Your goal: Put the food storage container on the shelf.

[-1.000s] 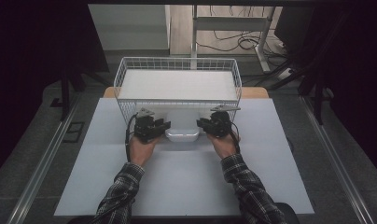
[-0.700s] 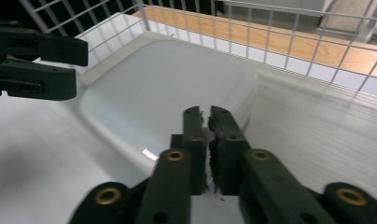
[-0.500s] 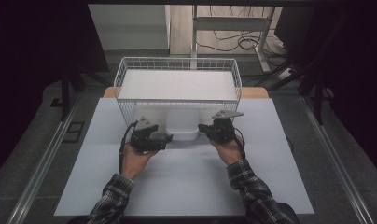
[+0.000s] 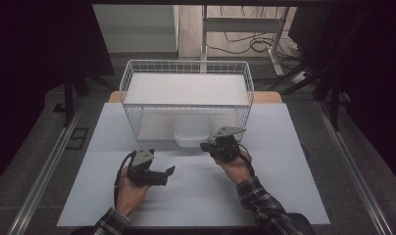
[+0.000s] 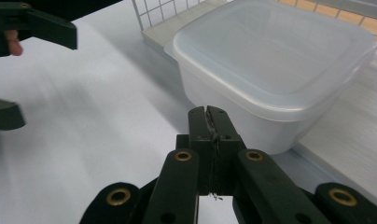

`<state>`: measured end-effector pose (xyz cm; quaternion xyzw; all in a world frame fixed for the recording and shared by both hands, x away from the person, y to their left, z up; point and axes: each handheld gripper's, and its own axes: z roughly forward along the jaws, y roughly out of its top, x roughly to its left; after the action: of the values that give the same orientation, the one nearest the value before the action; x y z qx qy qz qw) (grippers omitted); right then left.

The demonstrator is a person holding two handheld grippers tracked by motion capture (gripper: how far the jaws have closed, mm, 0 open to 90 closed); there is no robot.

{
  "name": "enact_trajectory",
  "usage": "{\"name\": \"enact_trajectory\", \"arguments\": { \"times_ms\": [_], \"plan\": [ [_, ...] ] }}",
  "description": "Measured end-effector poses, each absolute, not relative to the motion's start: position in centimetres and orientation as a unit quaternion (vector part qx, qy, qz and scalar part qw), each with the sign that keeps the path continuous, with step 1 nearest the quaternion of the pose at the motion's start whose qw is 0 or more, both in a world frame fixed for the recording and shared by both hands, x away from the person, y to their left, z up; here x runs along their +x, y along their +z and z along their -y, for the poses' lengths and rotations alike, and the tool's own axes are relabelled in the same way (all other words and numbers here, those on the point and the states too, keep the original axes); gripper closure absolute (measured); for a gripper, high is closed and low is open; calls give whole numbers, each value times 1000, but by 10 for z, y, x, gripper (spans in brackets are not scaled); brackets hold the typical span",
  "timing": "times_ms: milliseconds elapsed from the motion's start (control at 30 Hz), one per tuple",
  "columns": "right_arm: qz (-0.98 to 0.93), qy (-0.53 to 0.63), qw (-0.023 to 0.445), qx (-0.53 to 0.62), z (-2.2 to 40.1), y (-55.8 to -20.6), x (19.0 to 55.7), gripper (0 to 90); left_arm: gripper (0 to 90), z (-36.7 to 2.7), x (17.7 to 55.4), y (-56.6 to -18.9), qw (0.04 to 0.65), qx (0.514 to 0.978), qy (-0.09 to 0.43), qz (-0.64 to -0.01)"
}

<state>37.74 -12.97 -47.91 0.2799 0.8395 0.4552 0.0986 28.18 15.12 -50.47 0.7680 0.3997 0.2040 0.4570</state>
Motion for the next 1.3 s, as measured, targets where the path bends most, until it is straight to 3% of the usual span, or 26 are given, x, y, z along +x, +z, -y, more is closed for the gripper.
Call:
{"name": "enact_trajectory", "arguments": {
  "times_ms": [533, 1300],
  "plan": [
    [-855, 424, 120, 272, 100, -499, 391, 891, 29, -162, 249, -518, 452, 767, 221, -397],
    [-851, 419, 138, 284, 87, -500, 428, 891, 26, -159, 249, -522, 445, 775, 231, -385]
  ]
}}
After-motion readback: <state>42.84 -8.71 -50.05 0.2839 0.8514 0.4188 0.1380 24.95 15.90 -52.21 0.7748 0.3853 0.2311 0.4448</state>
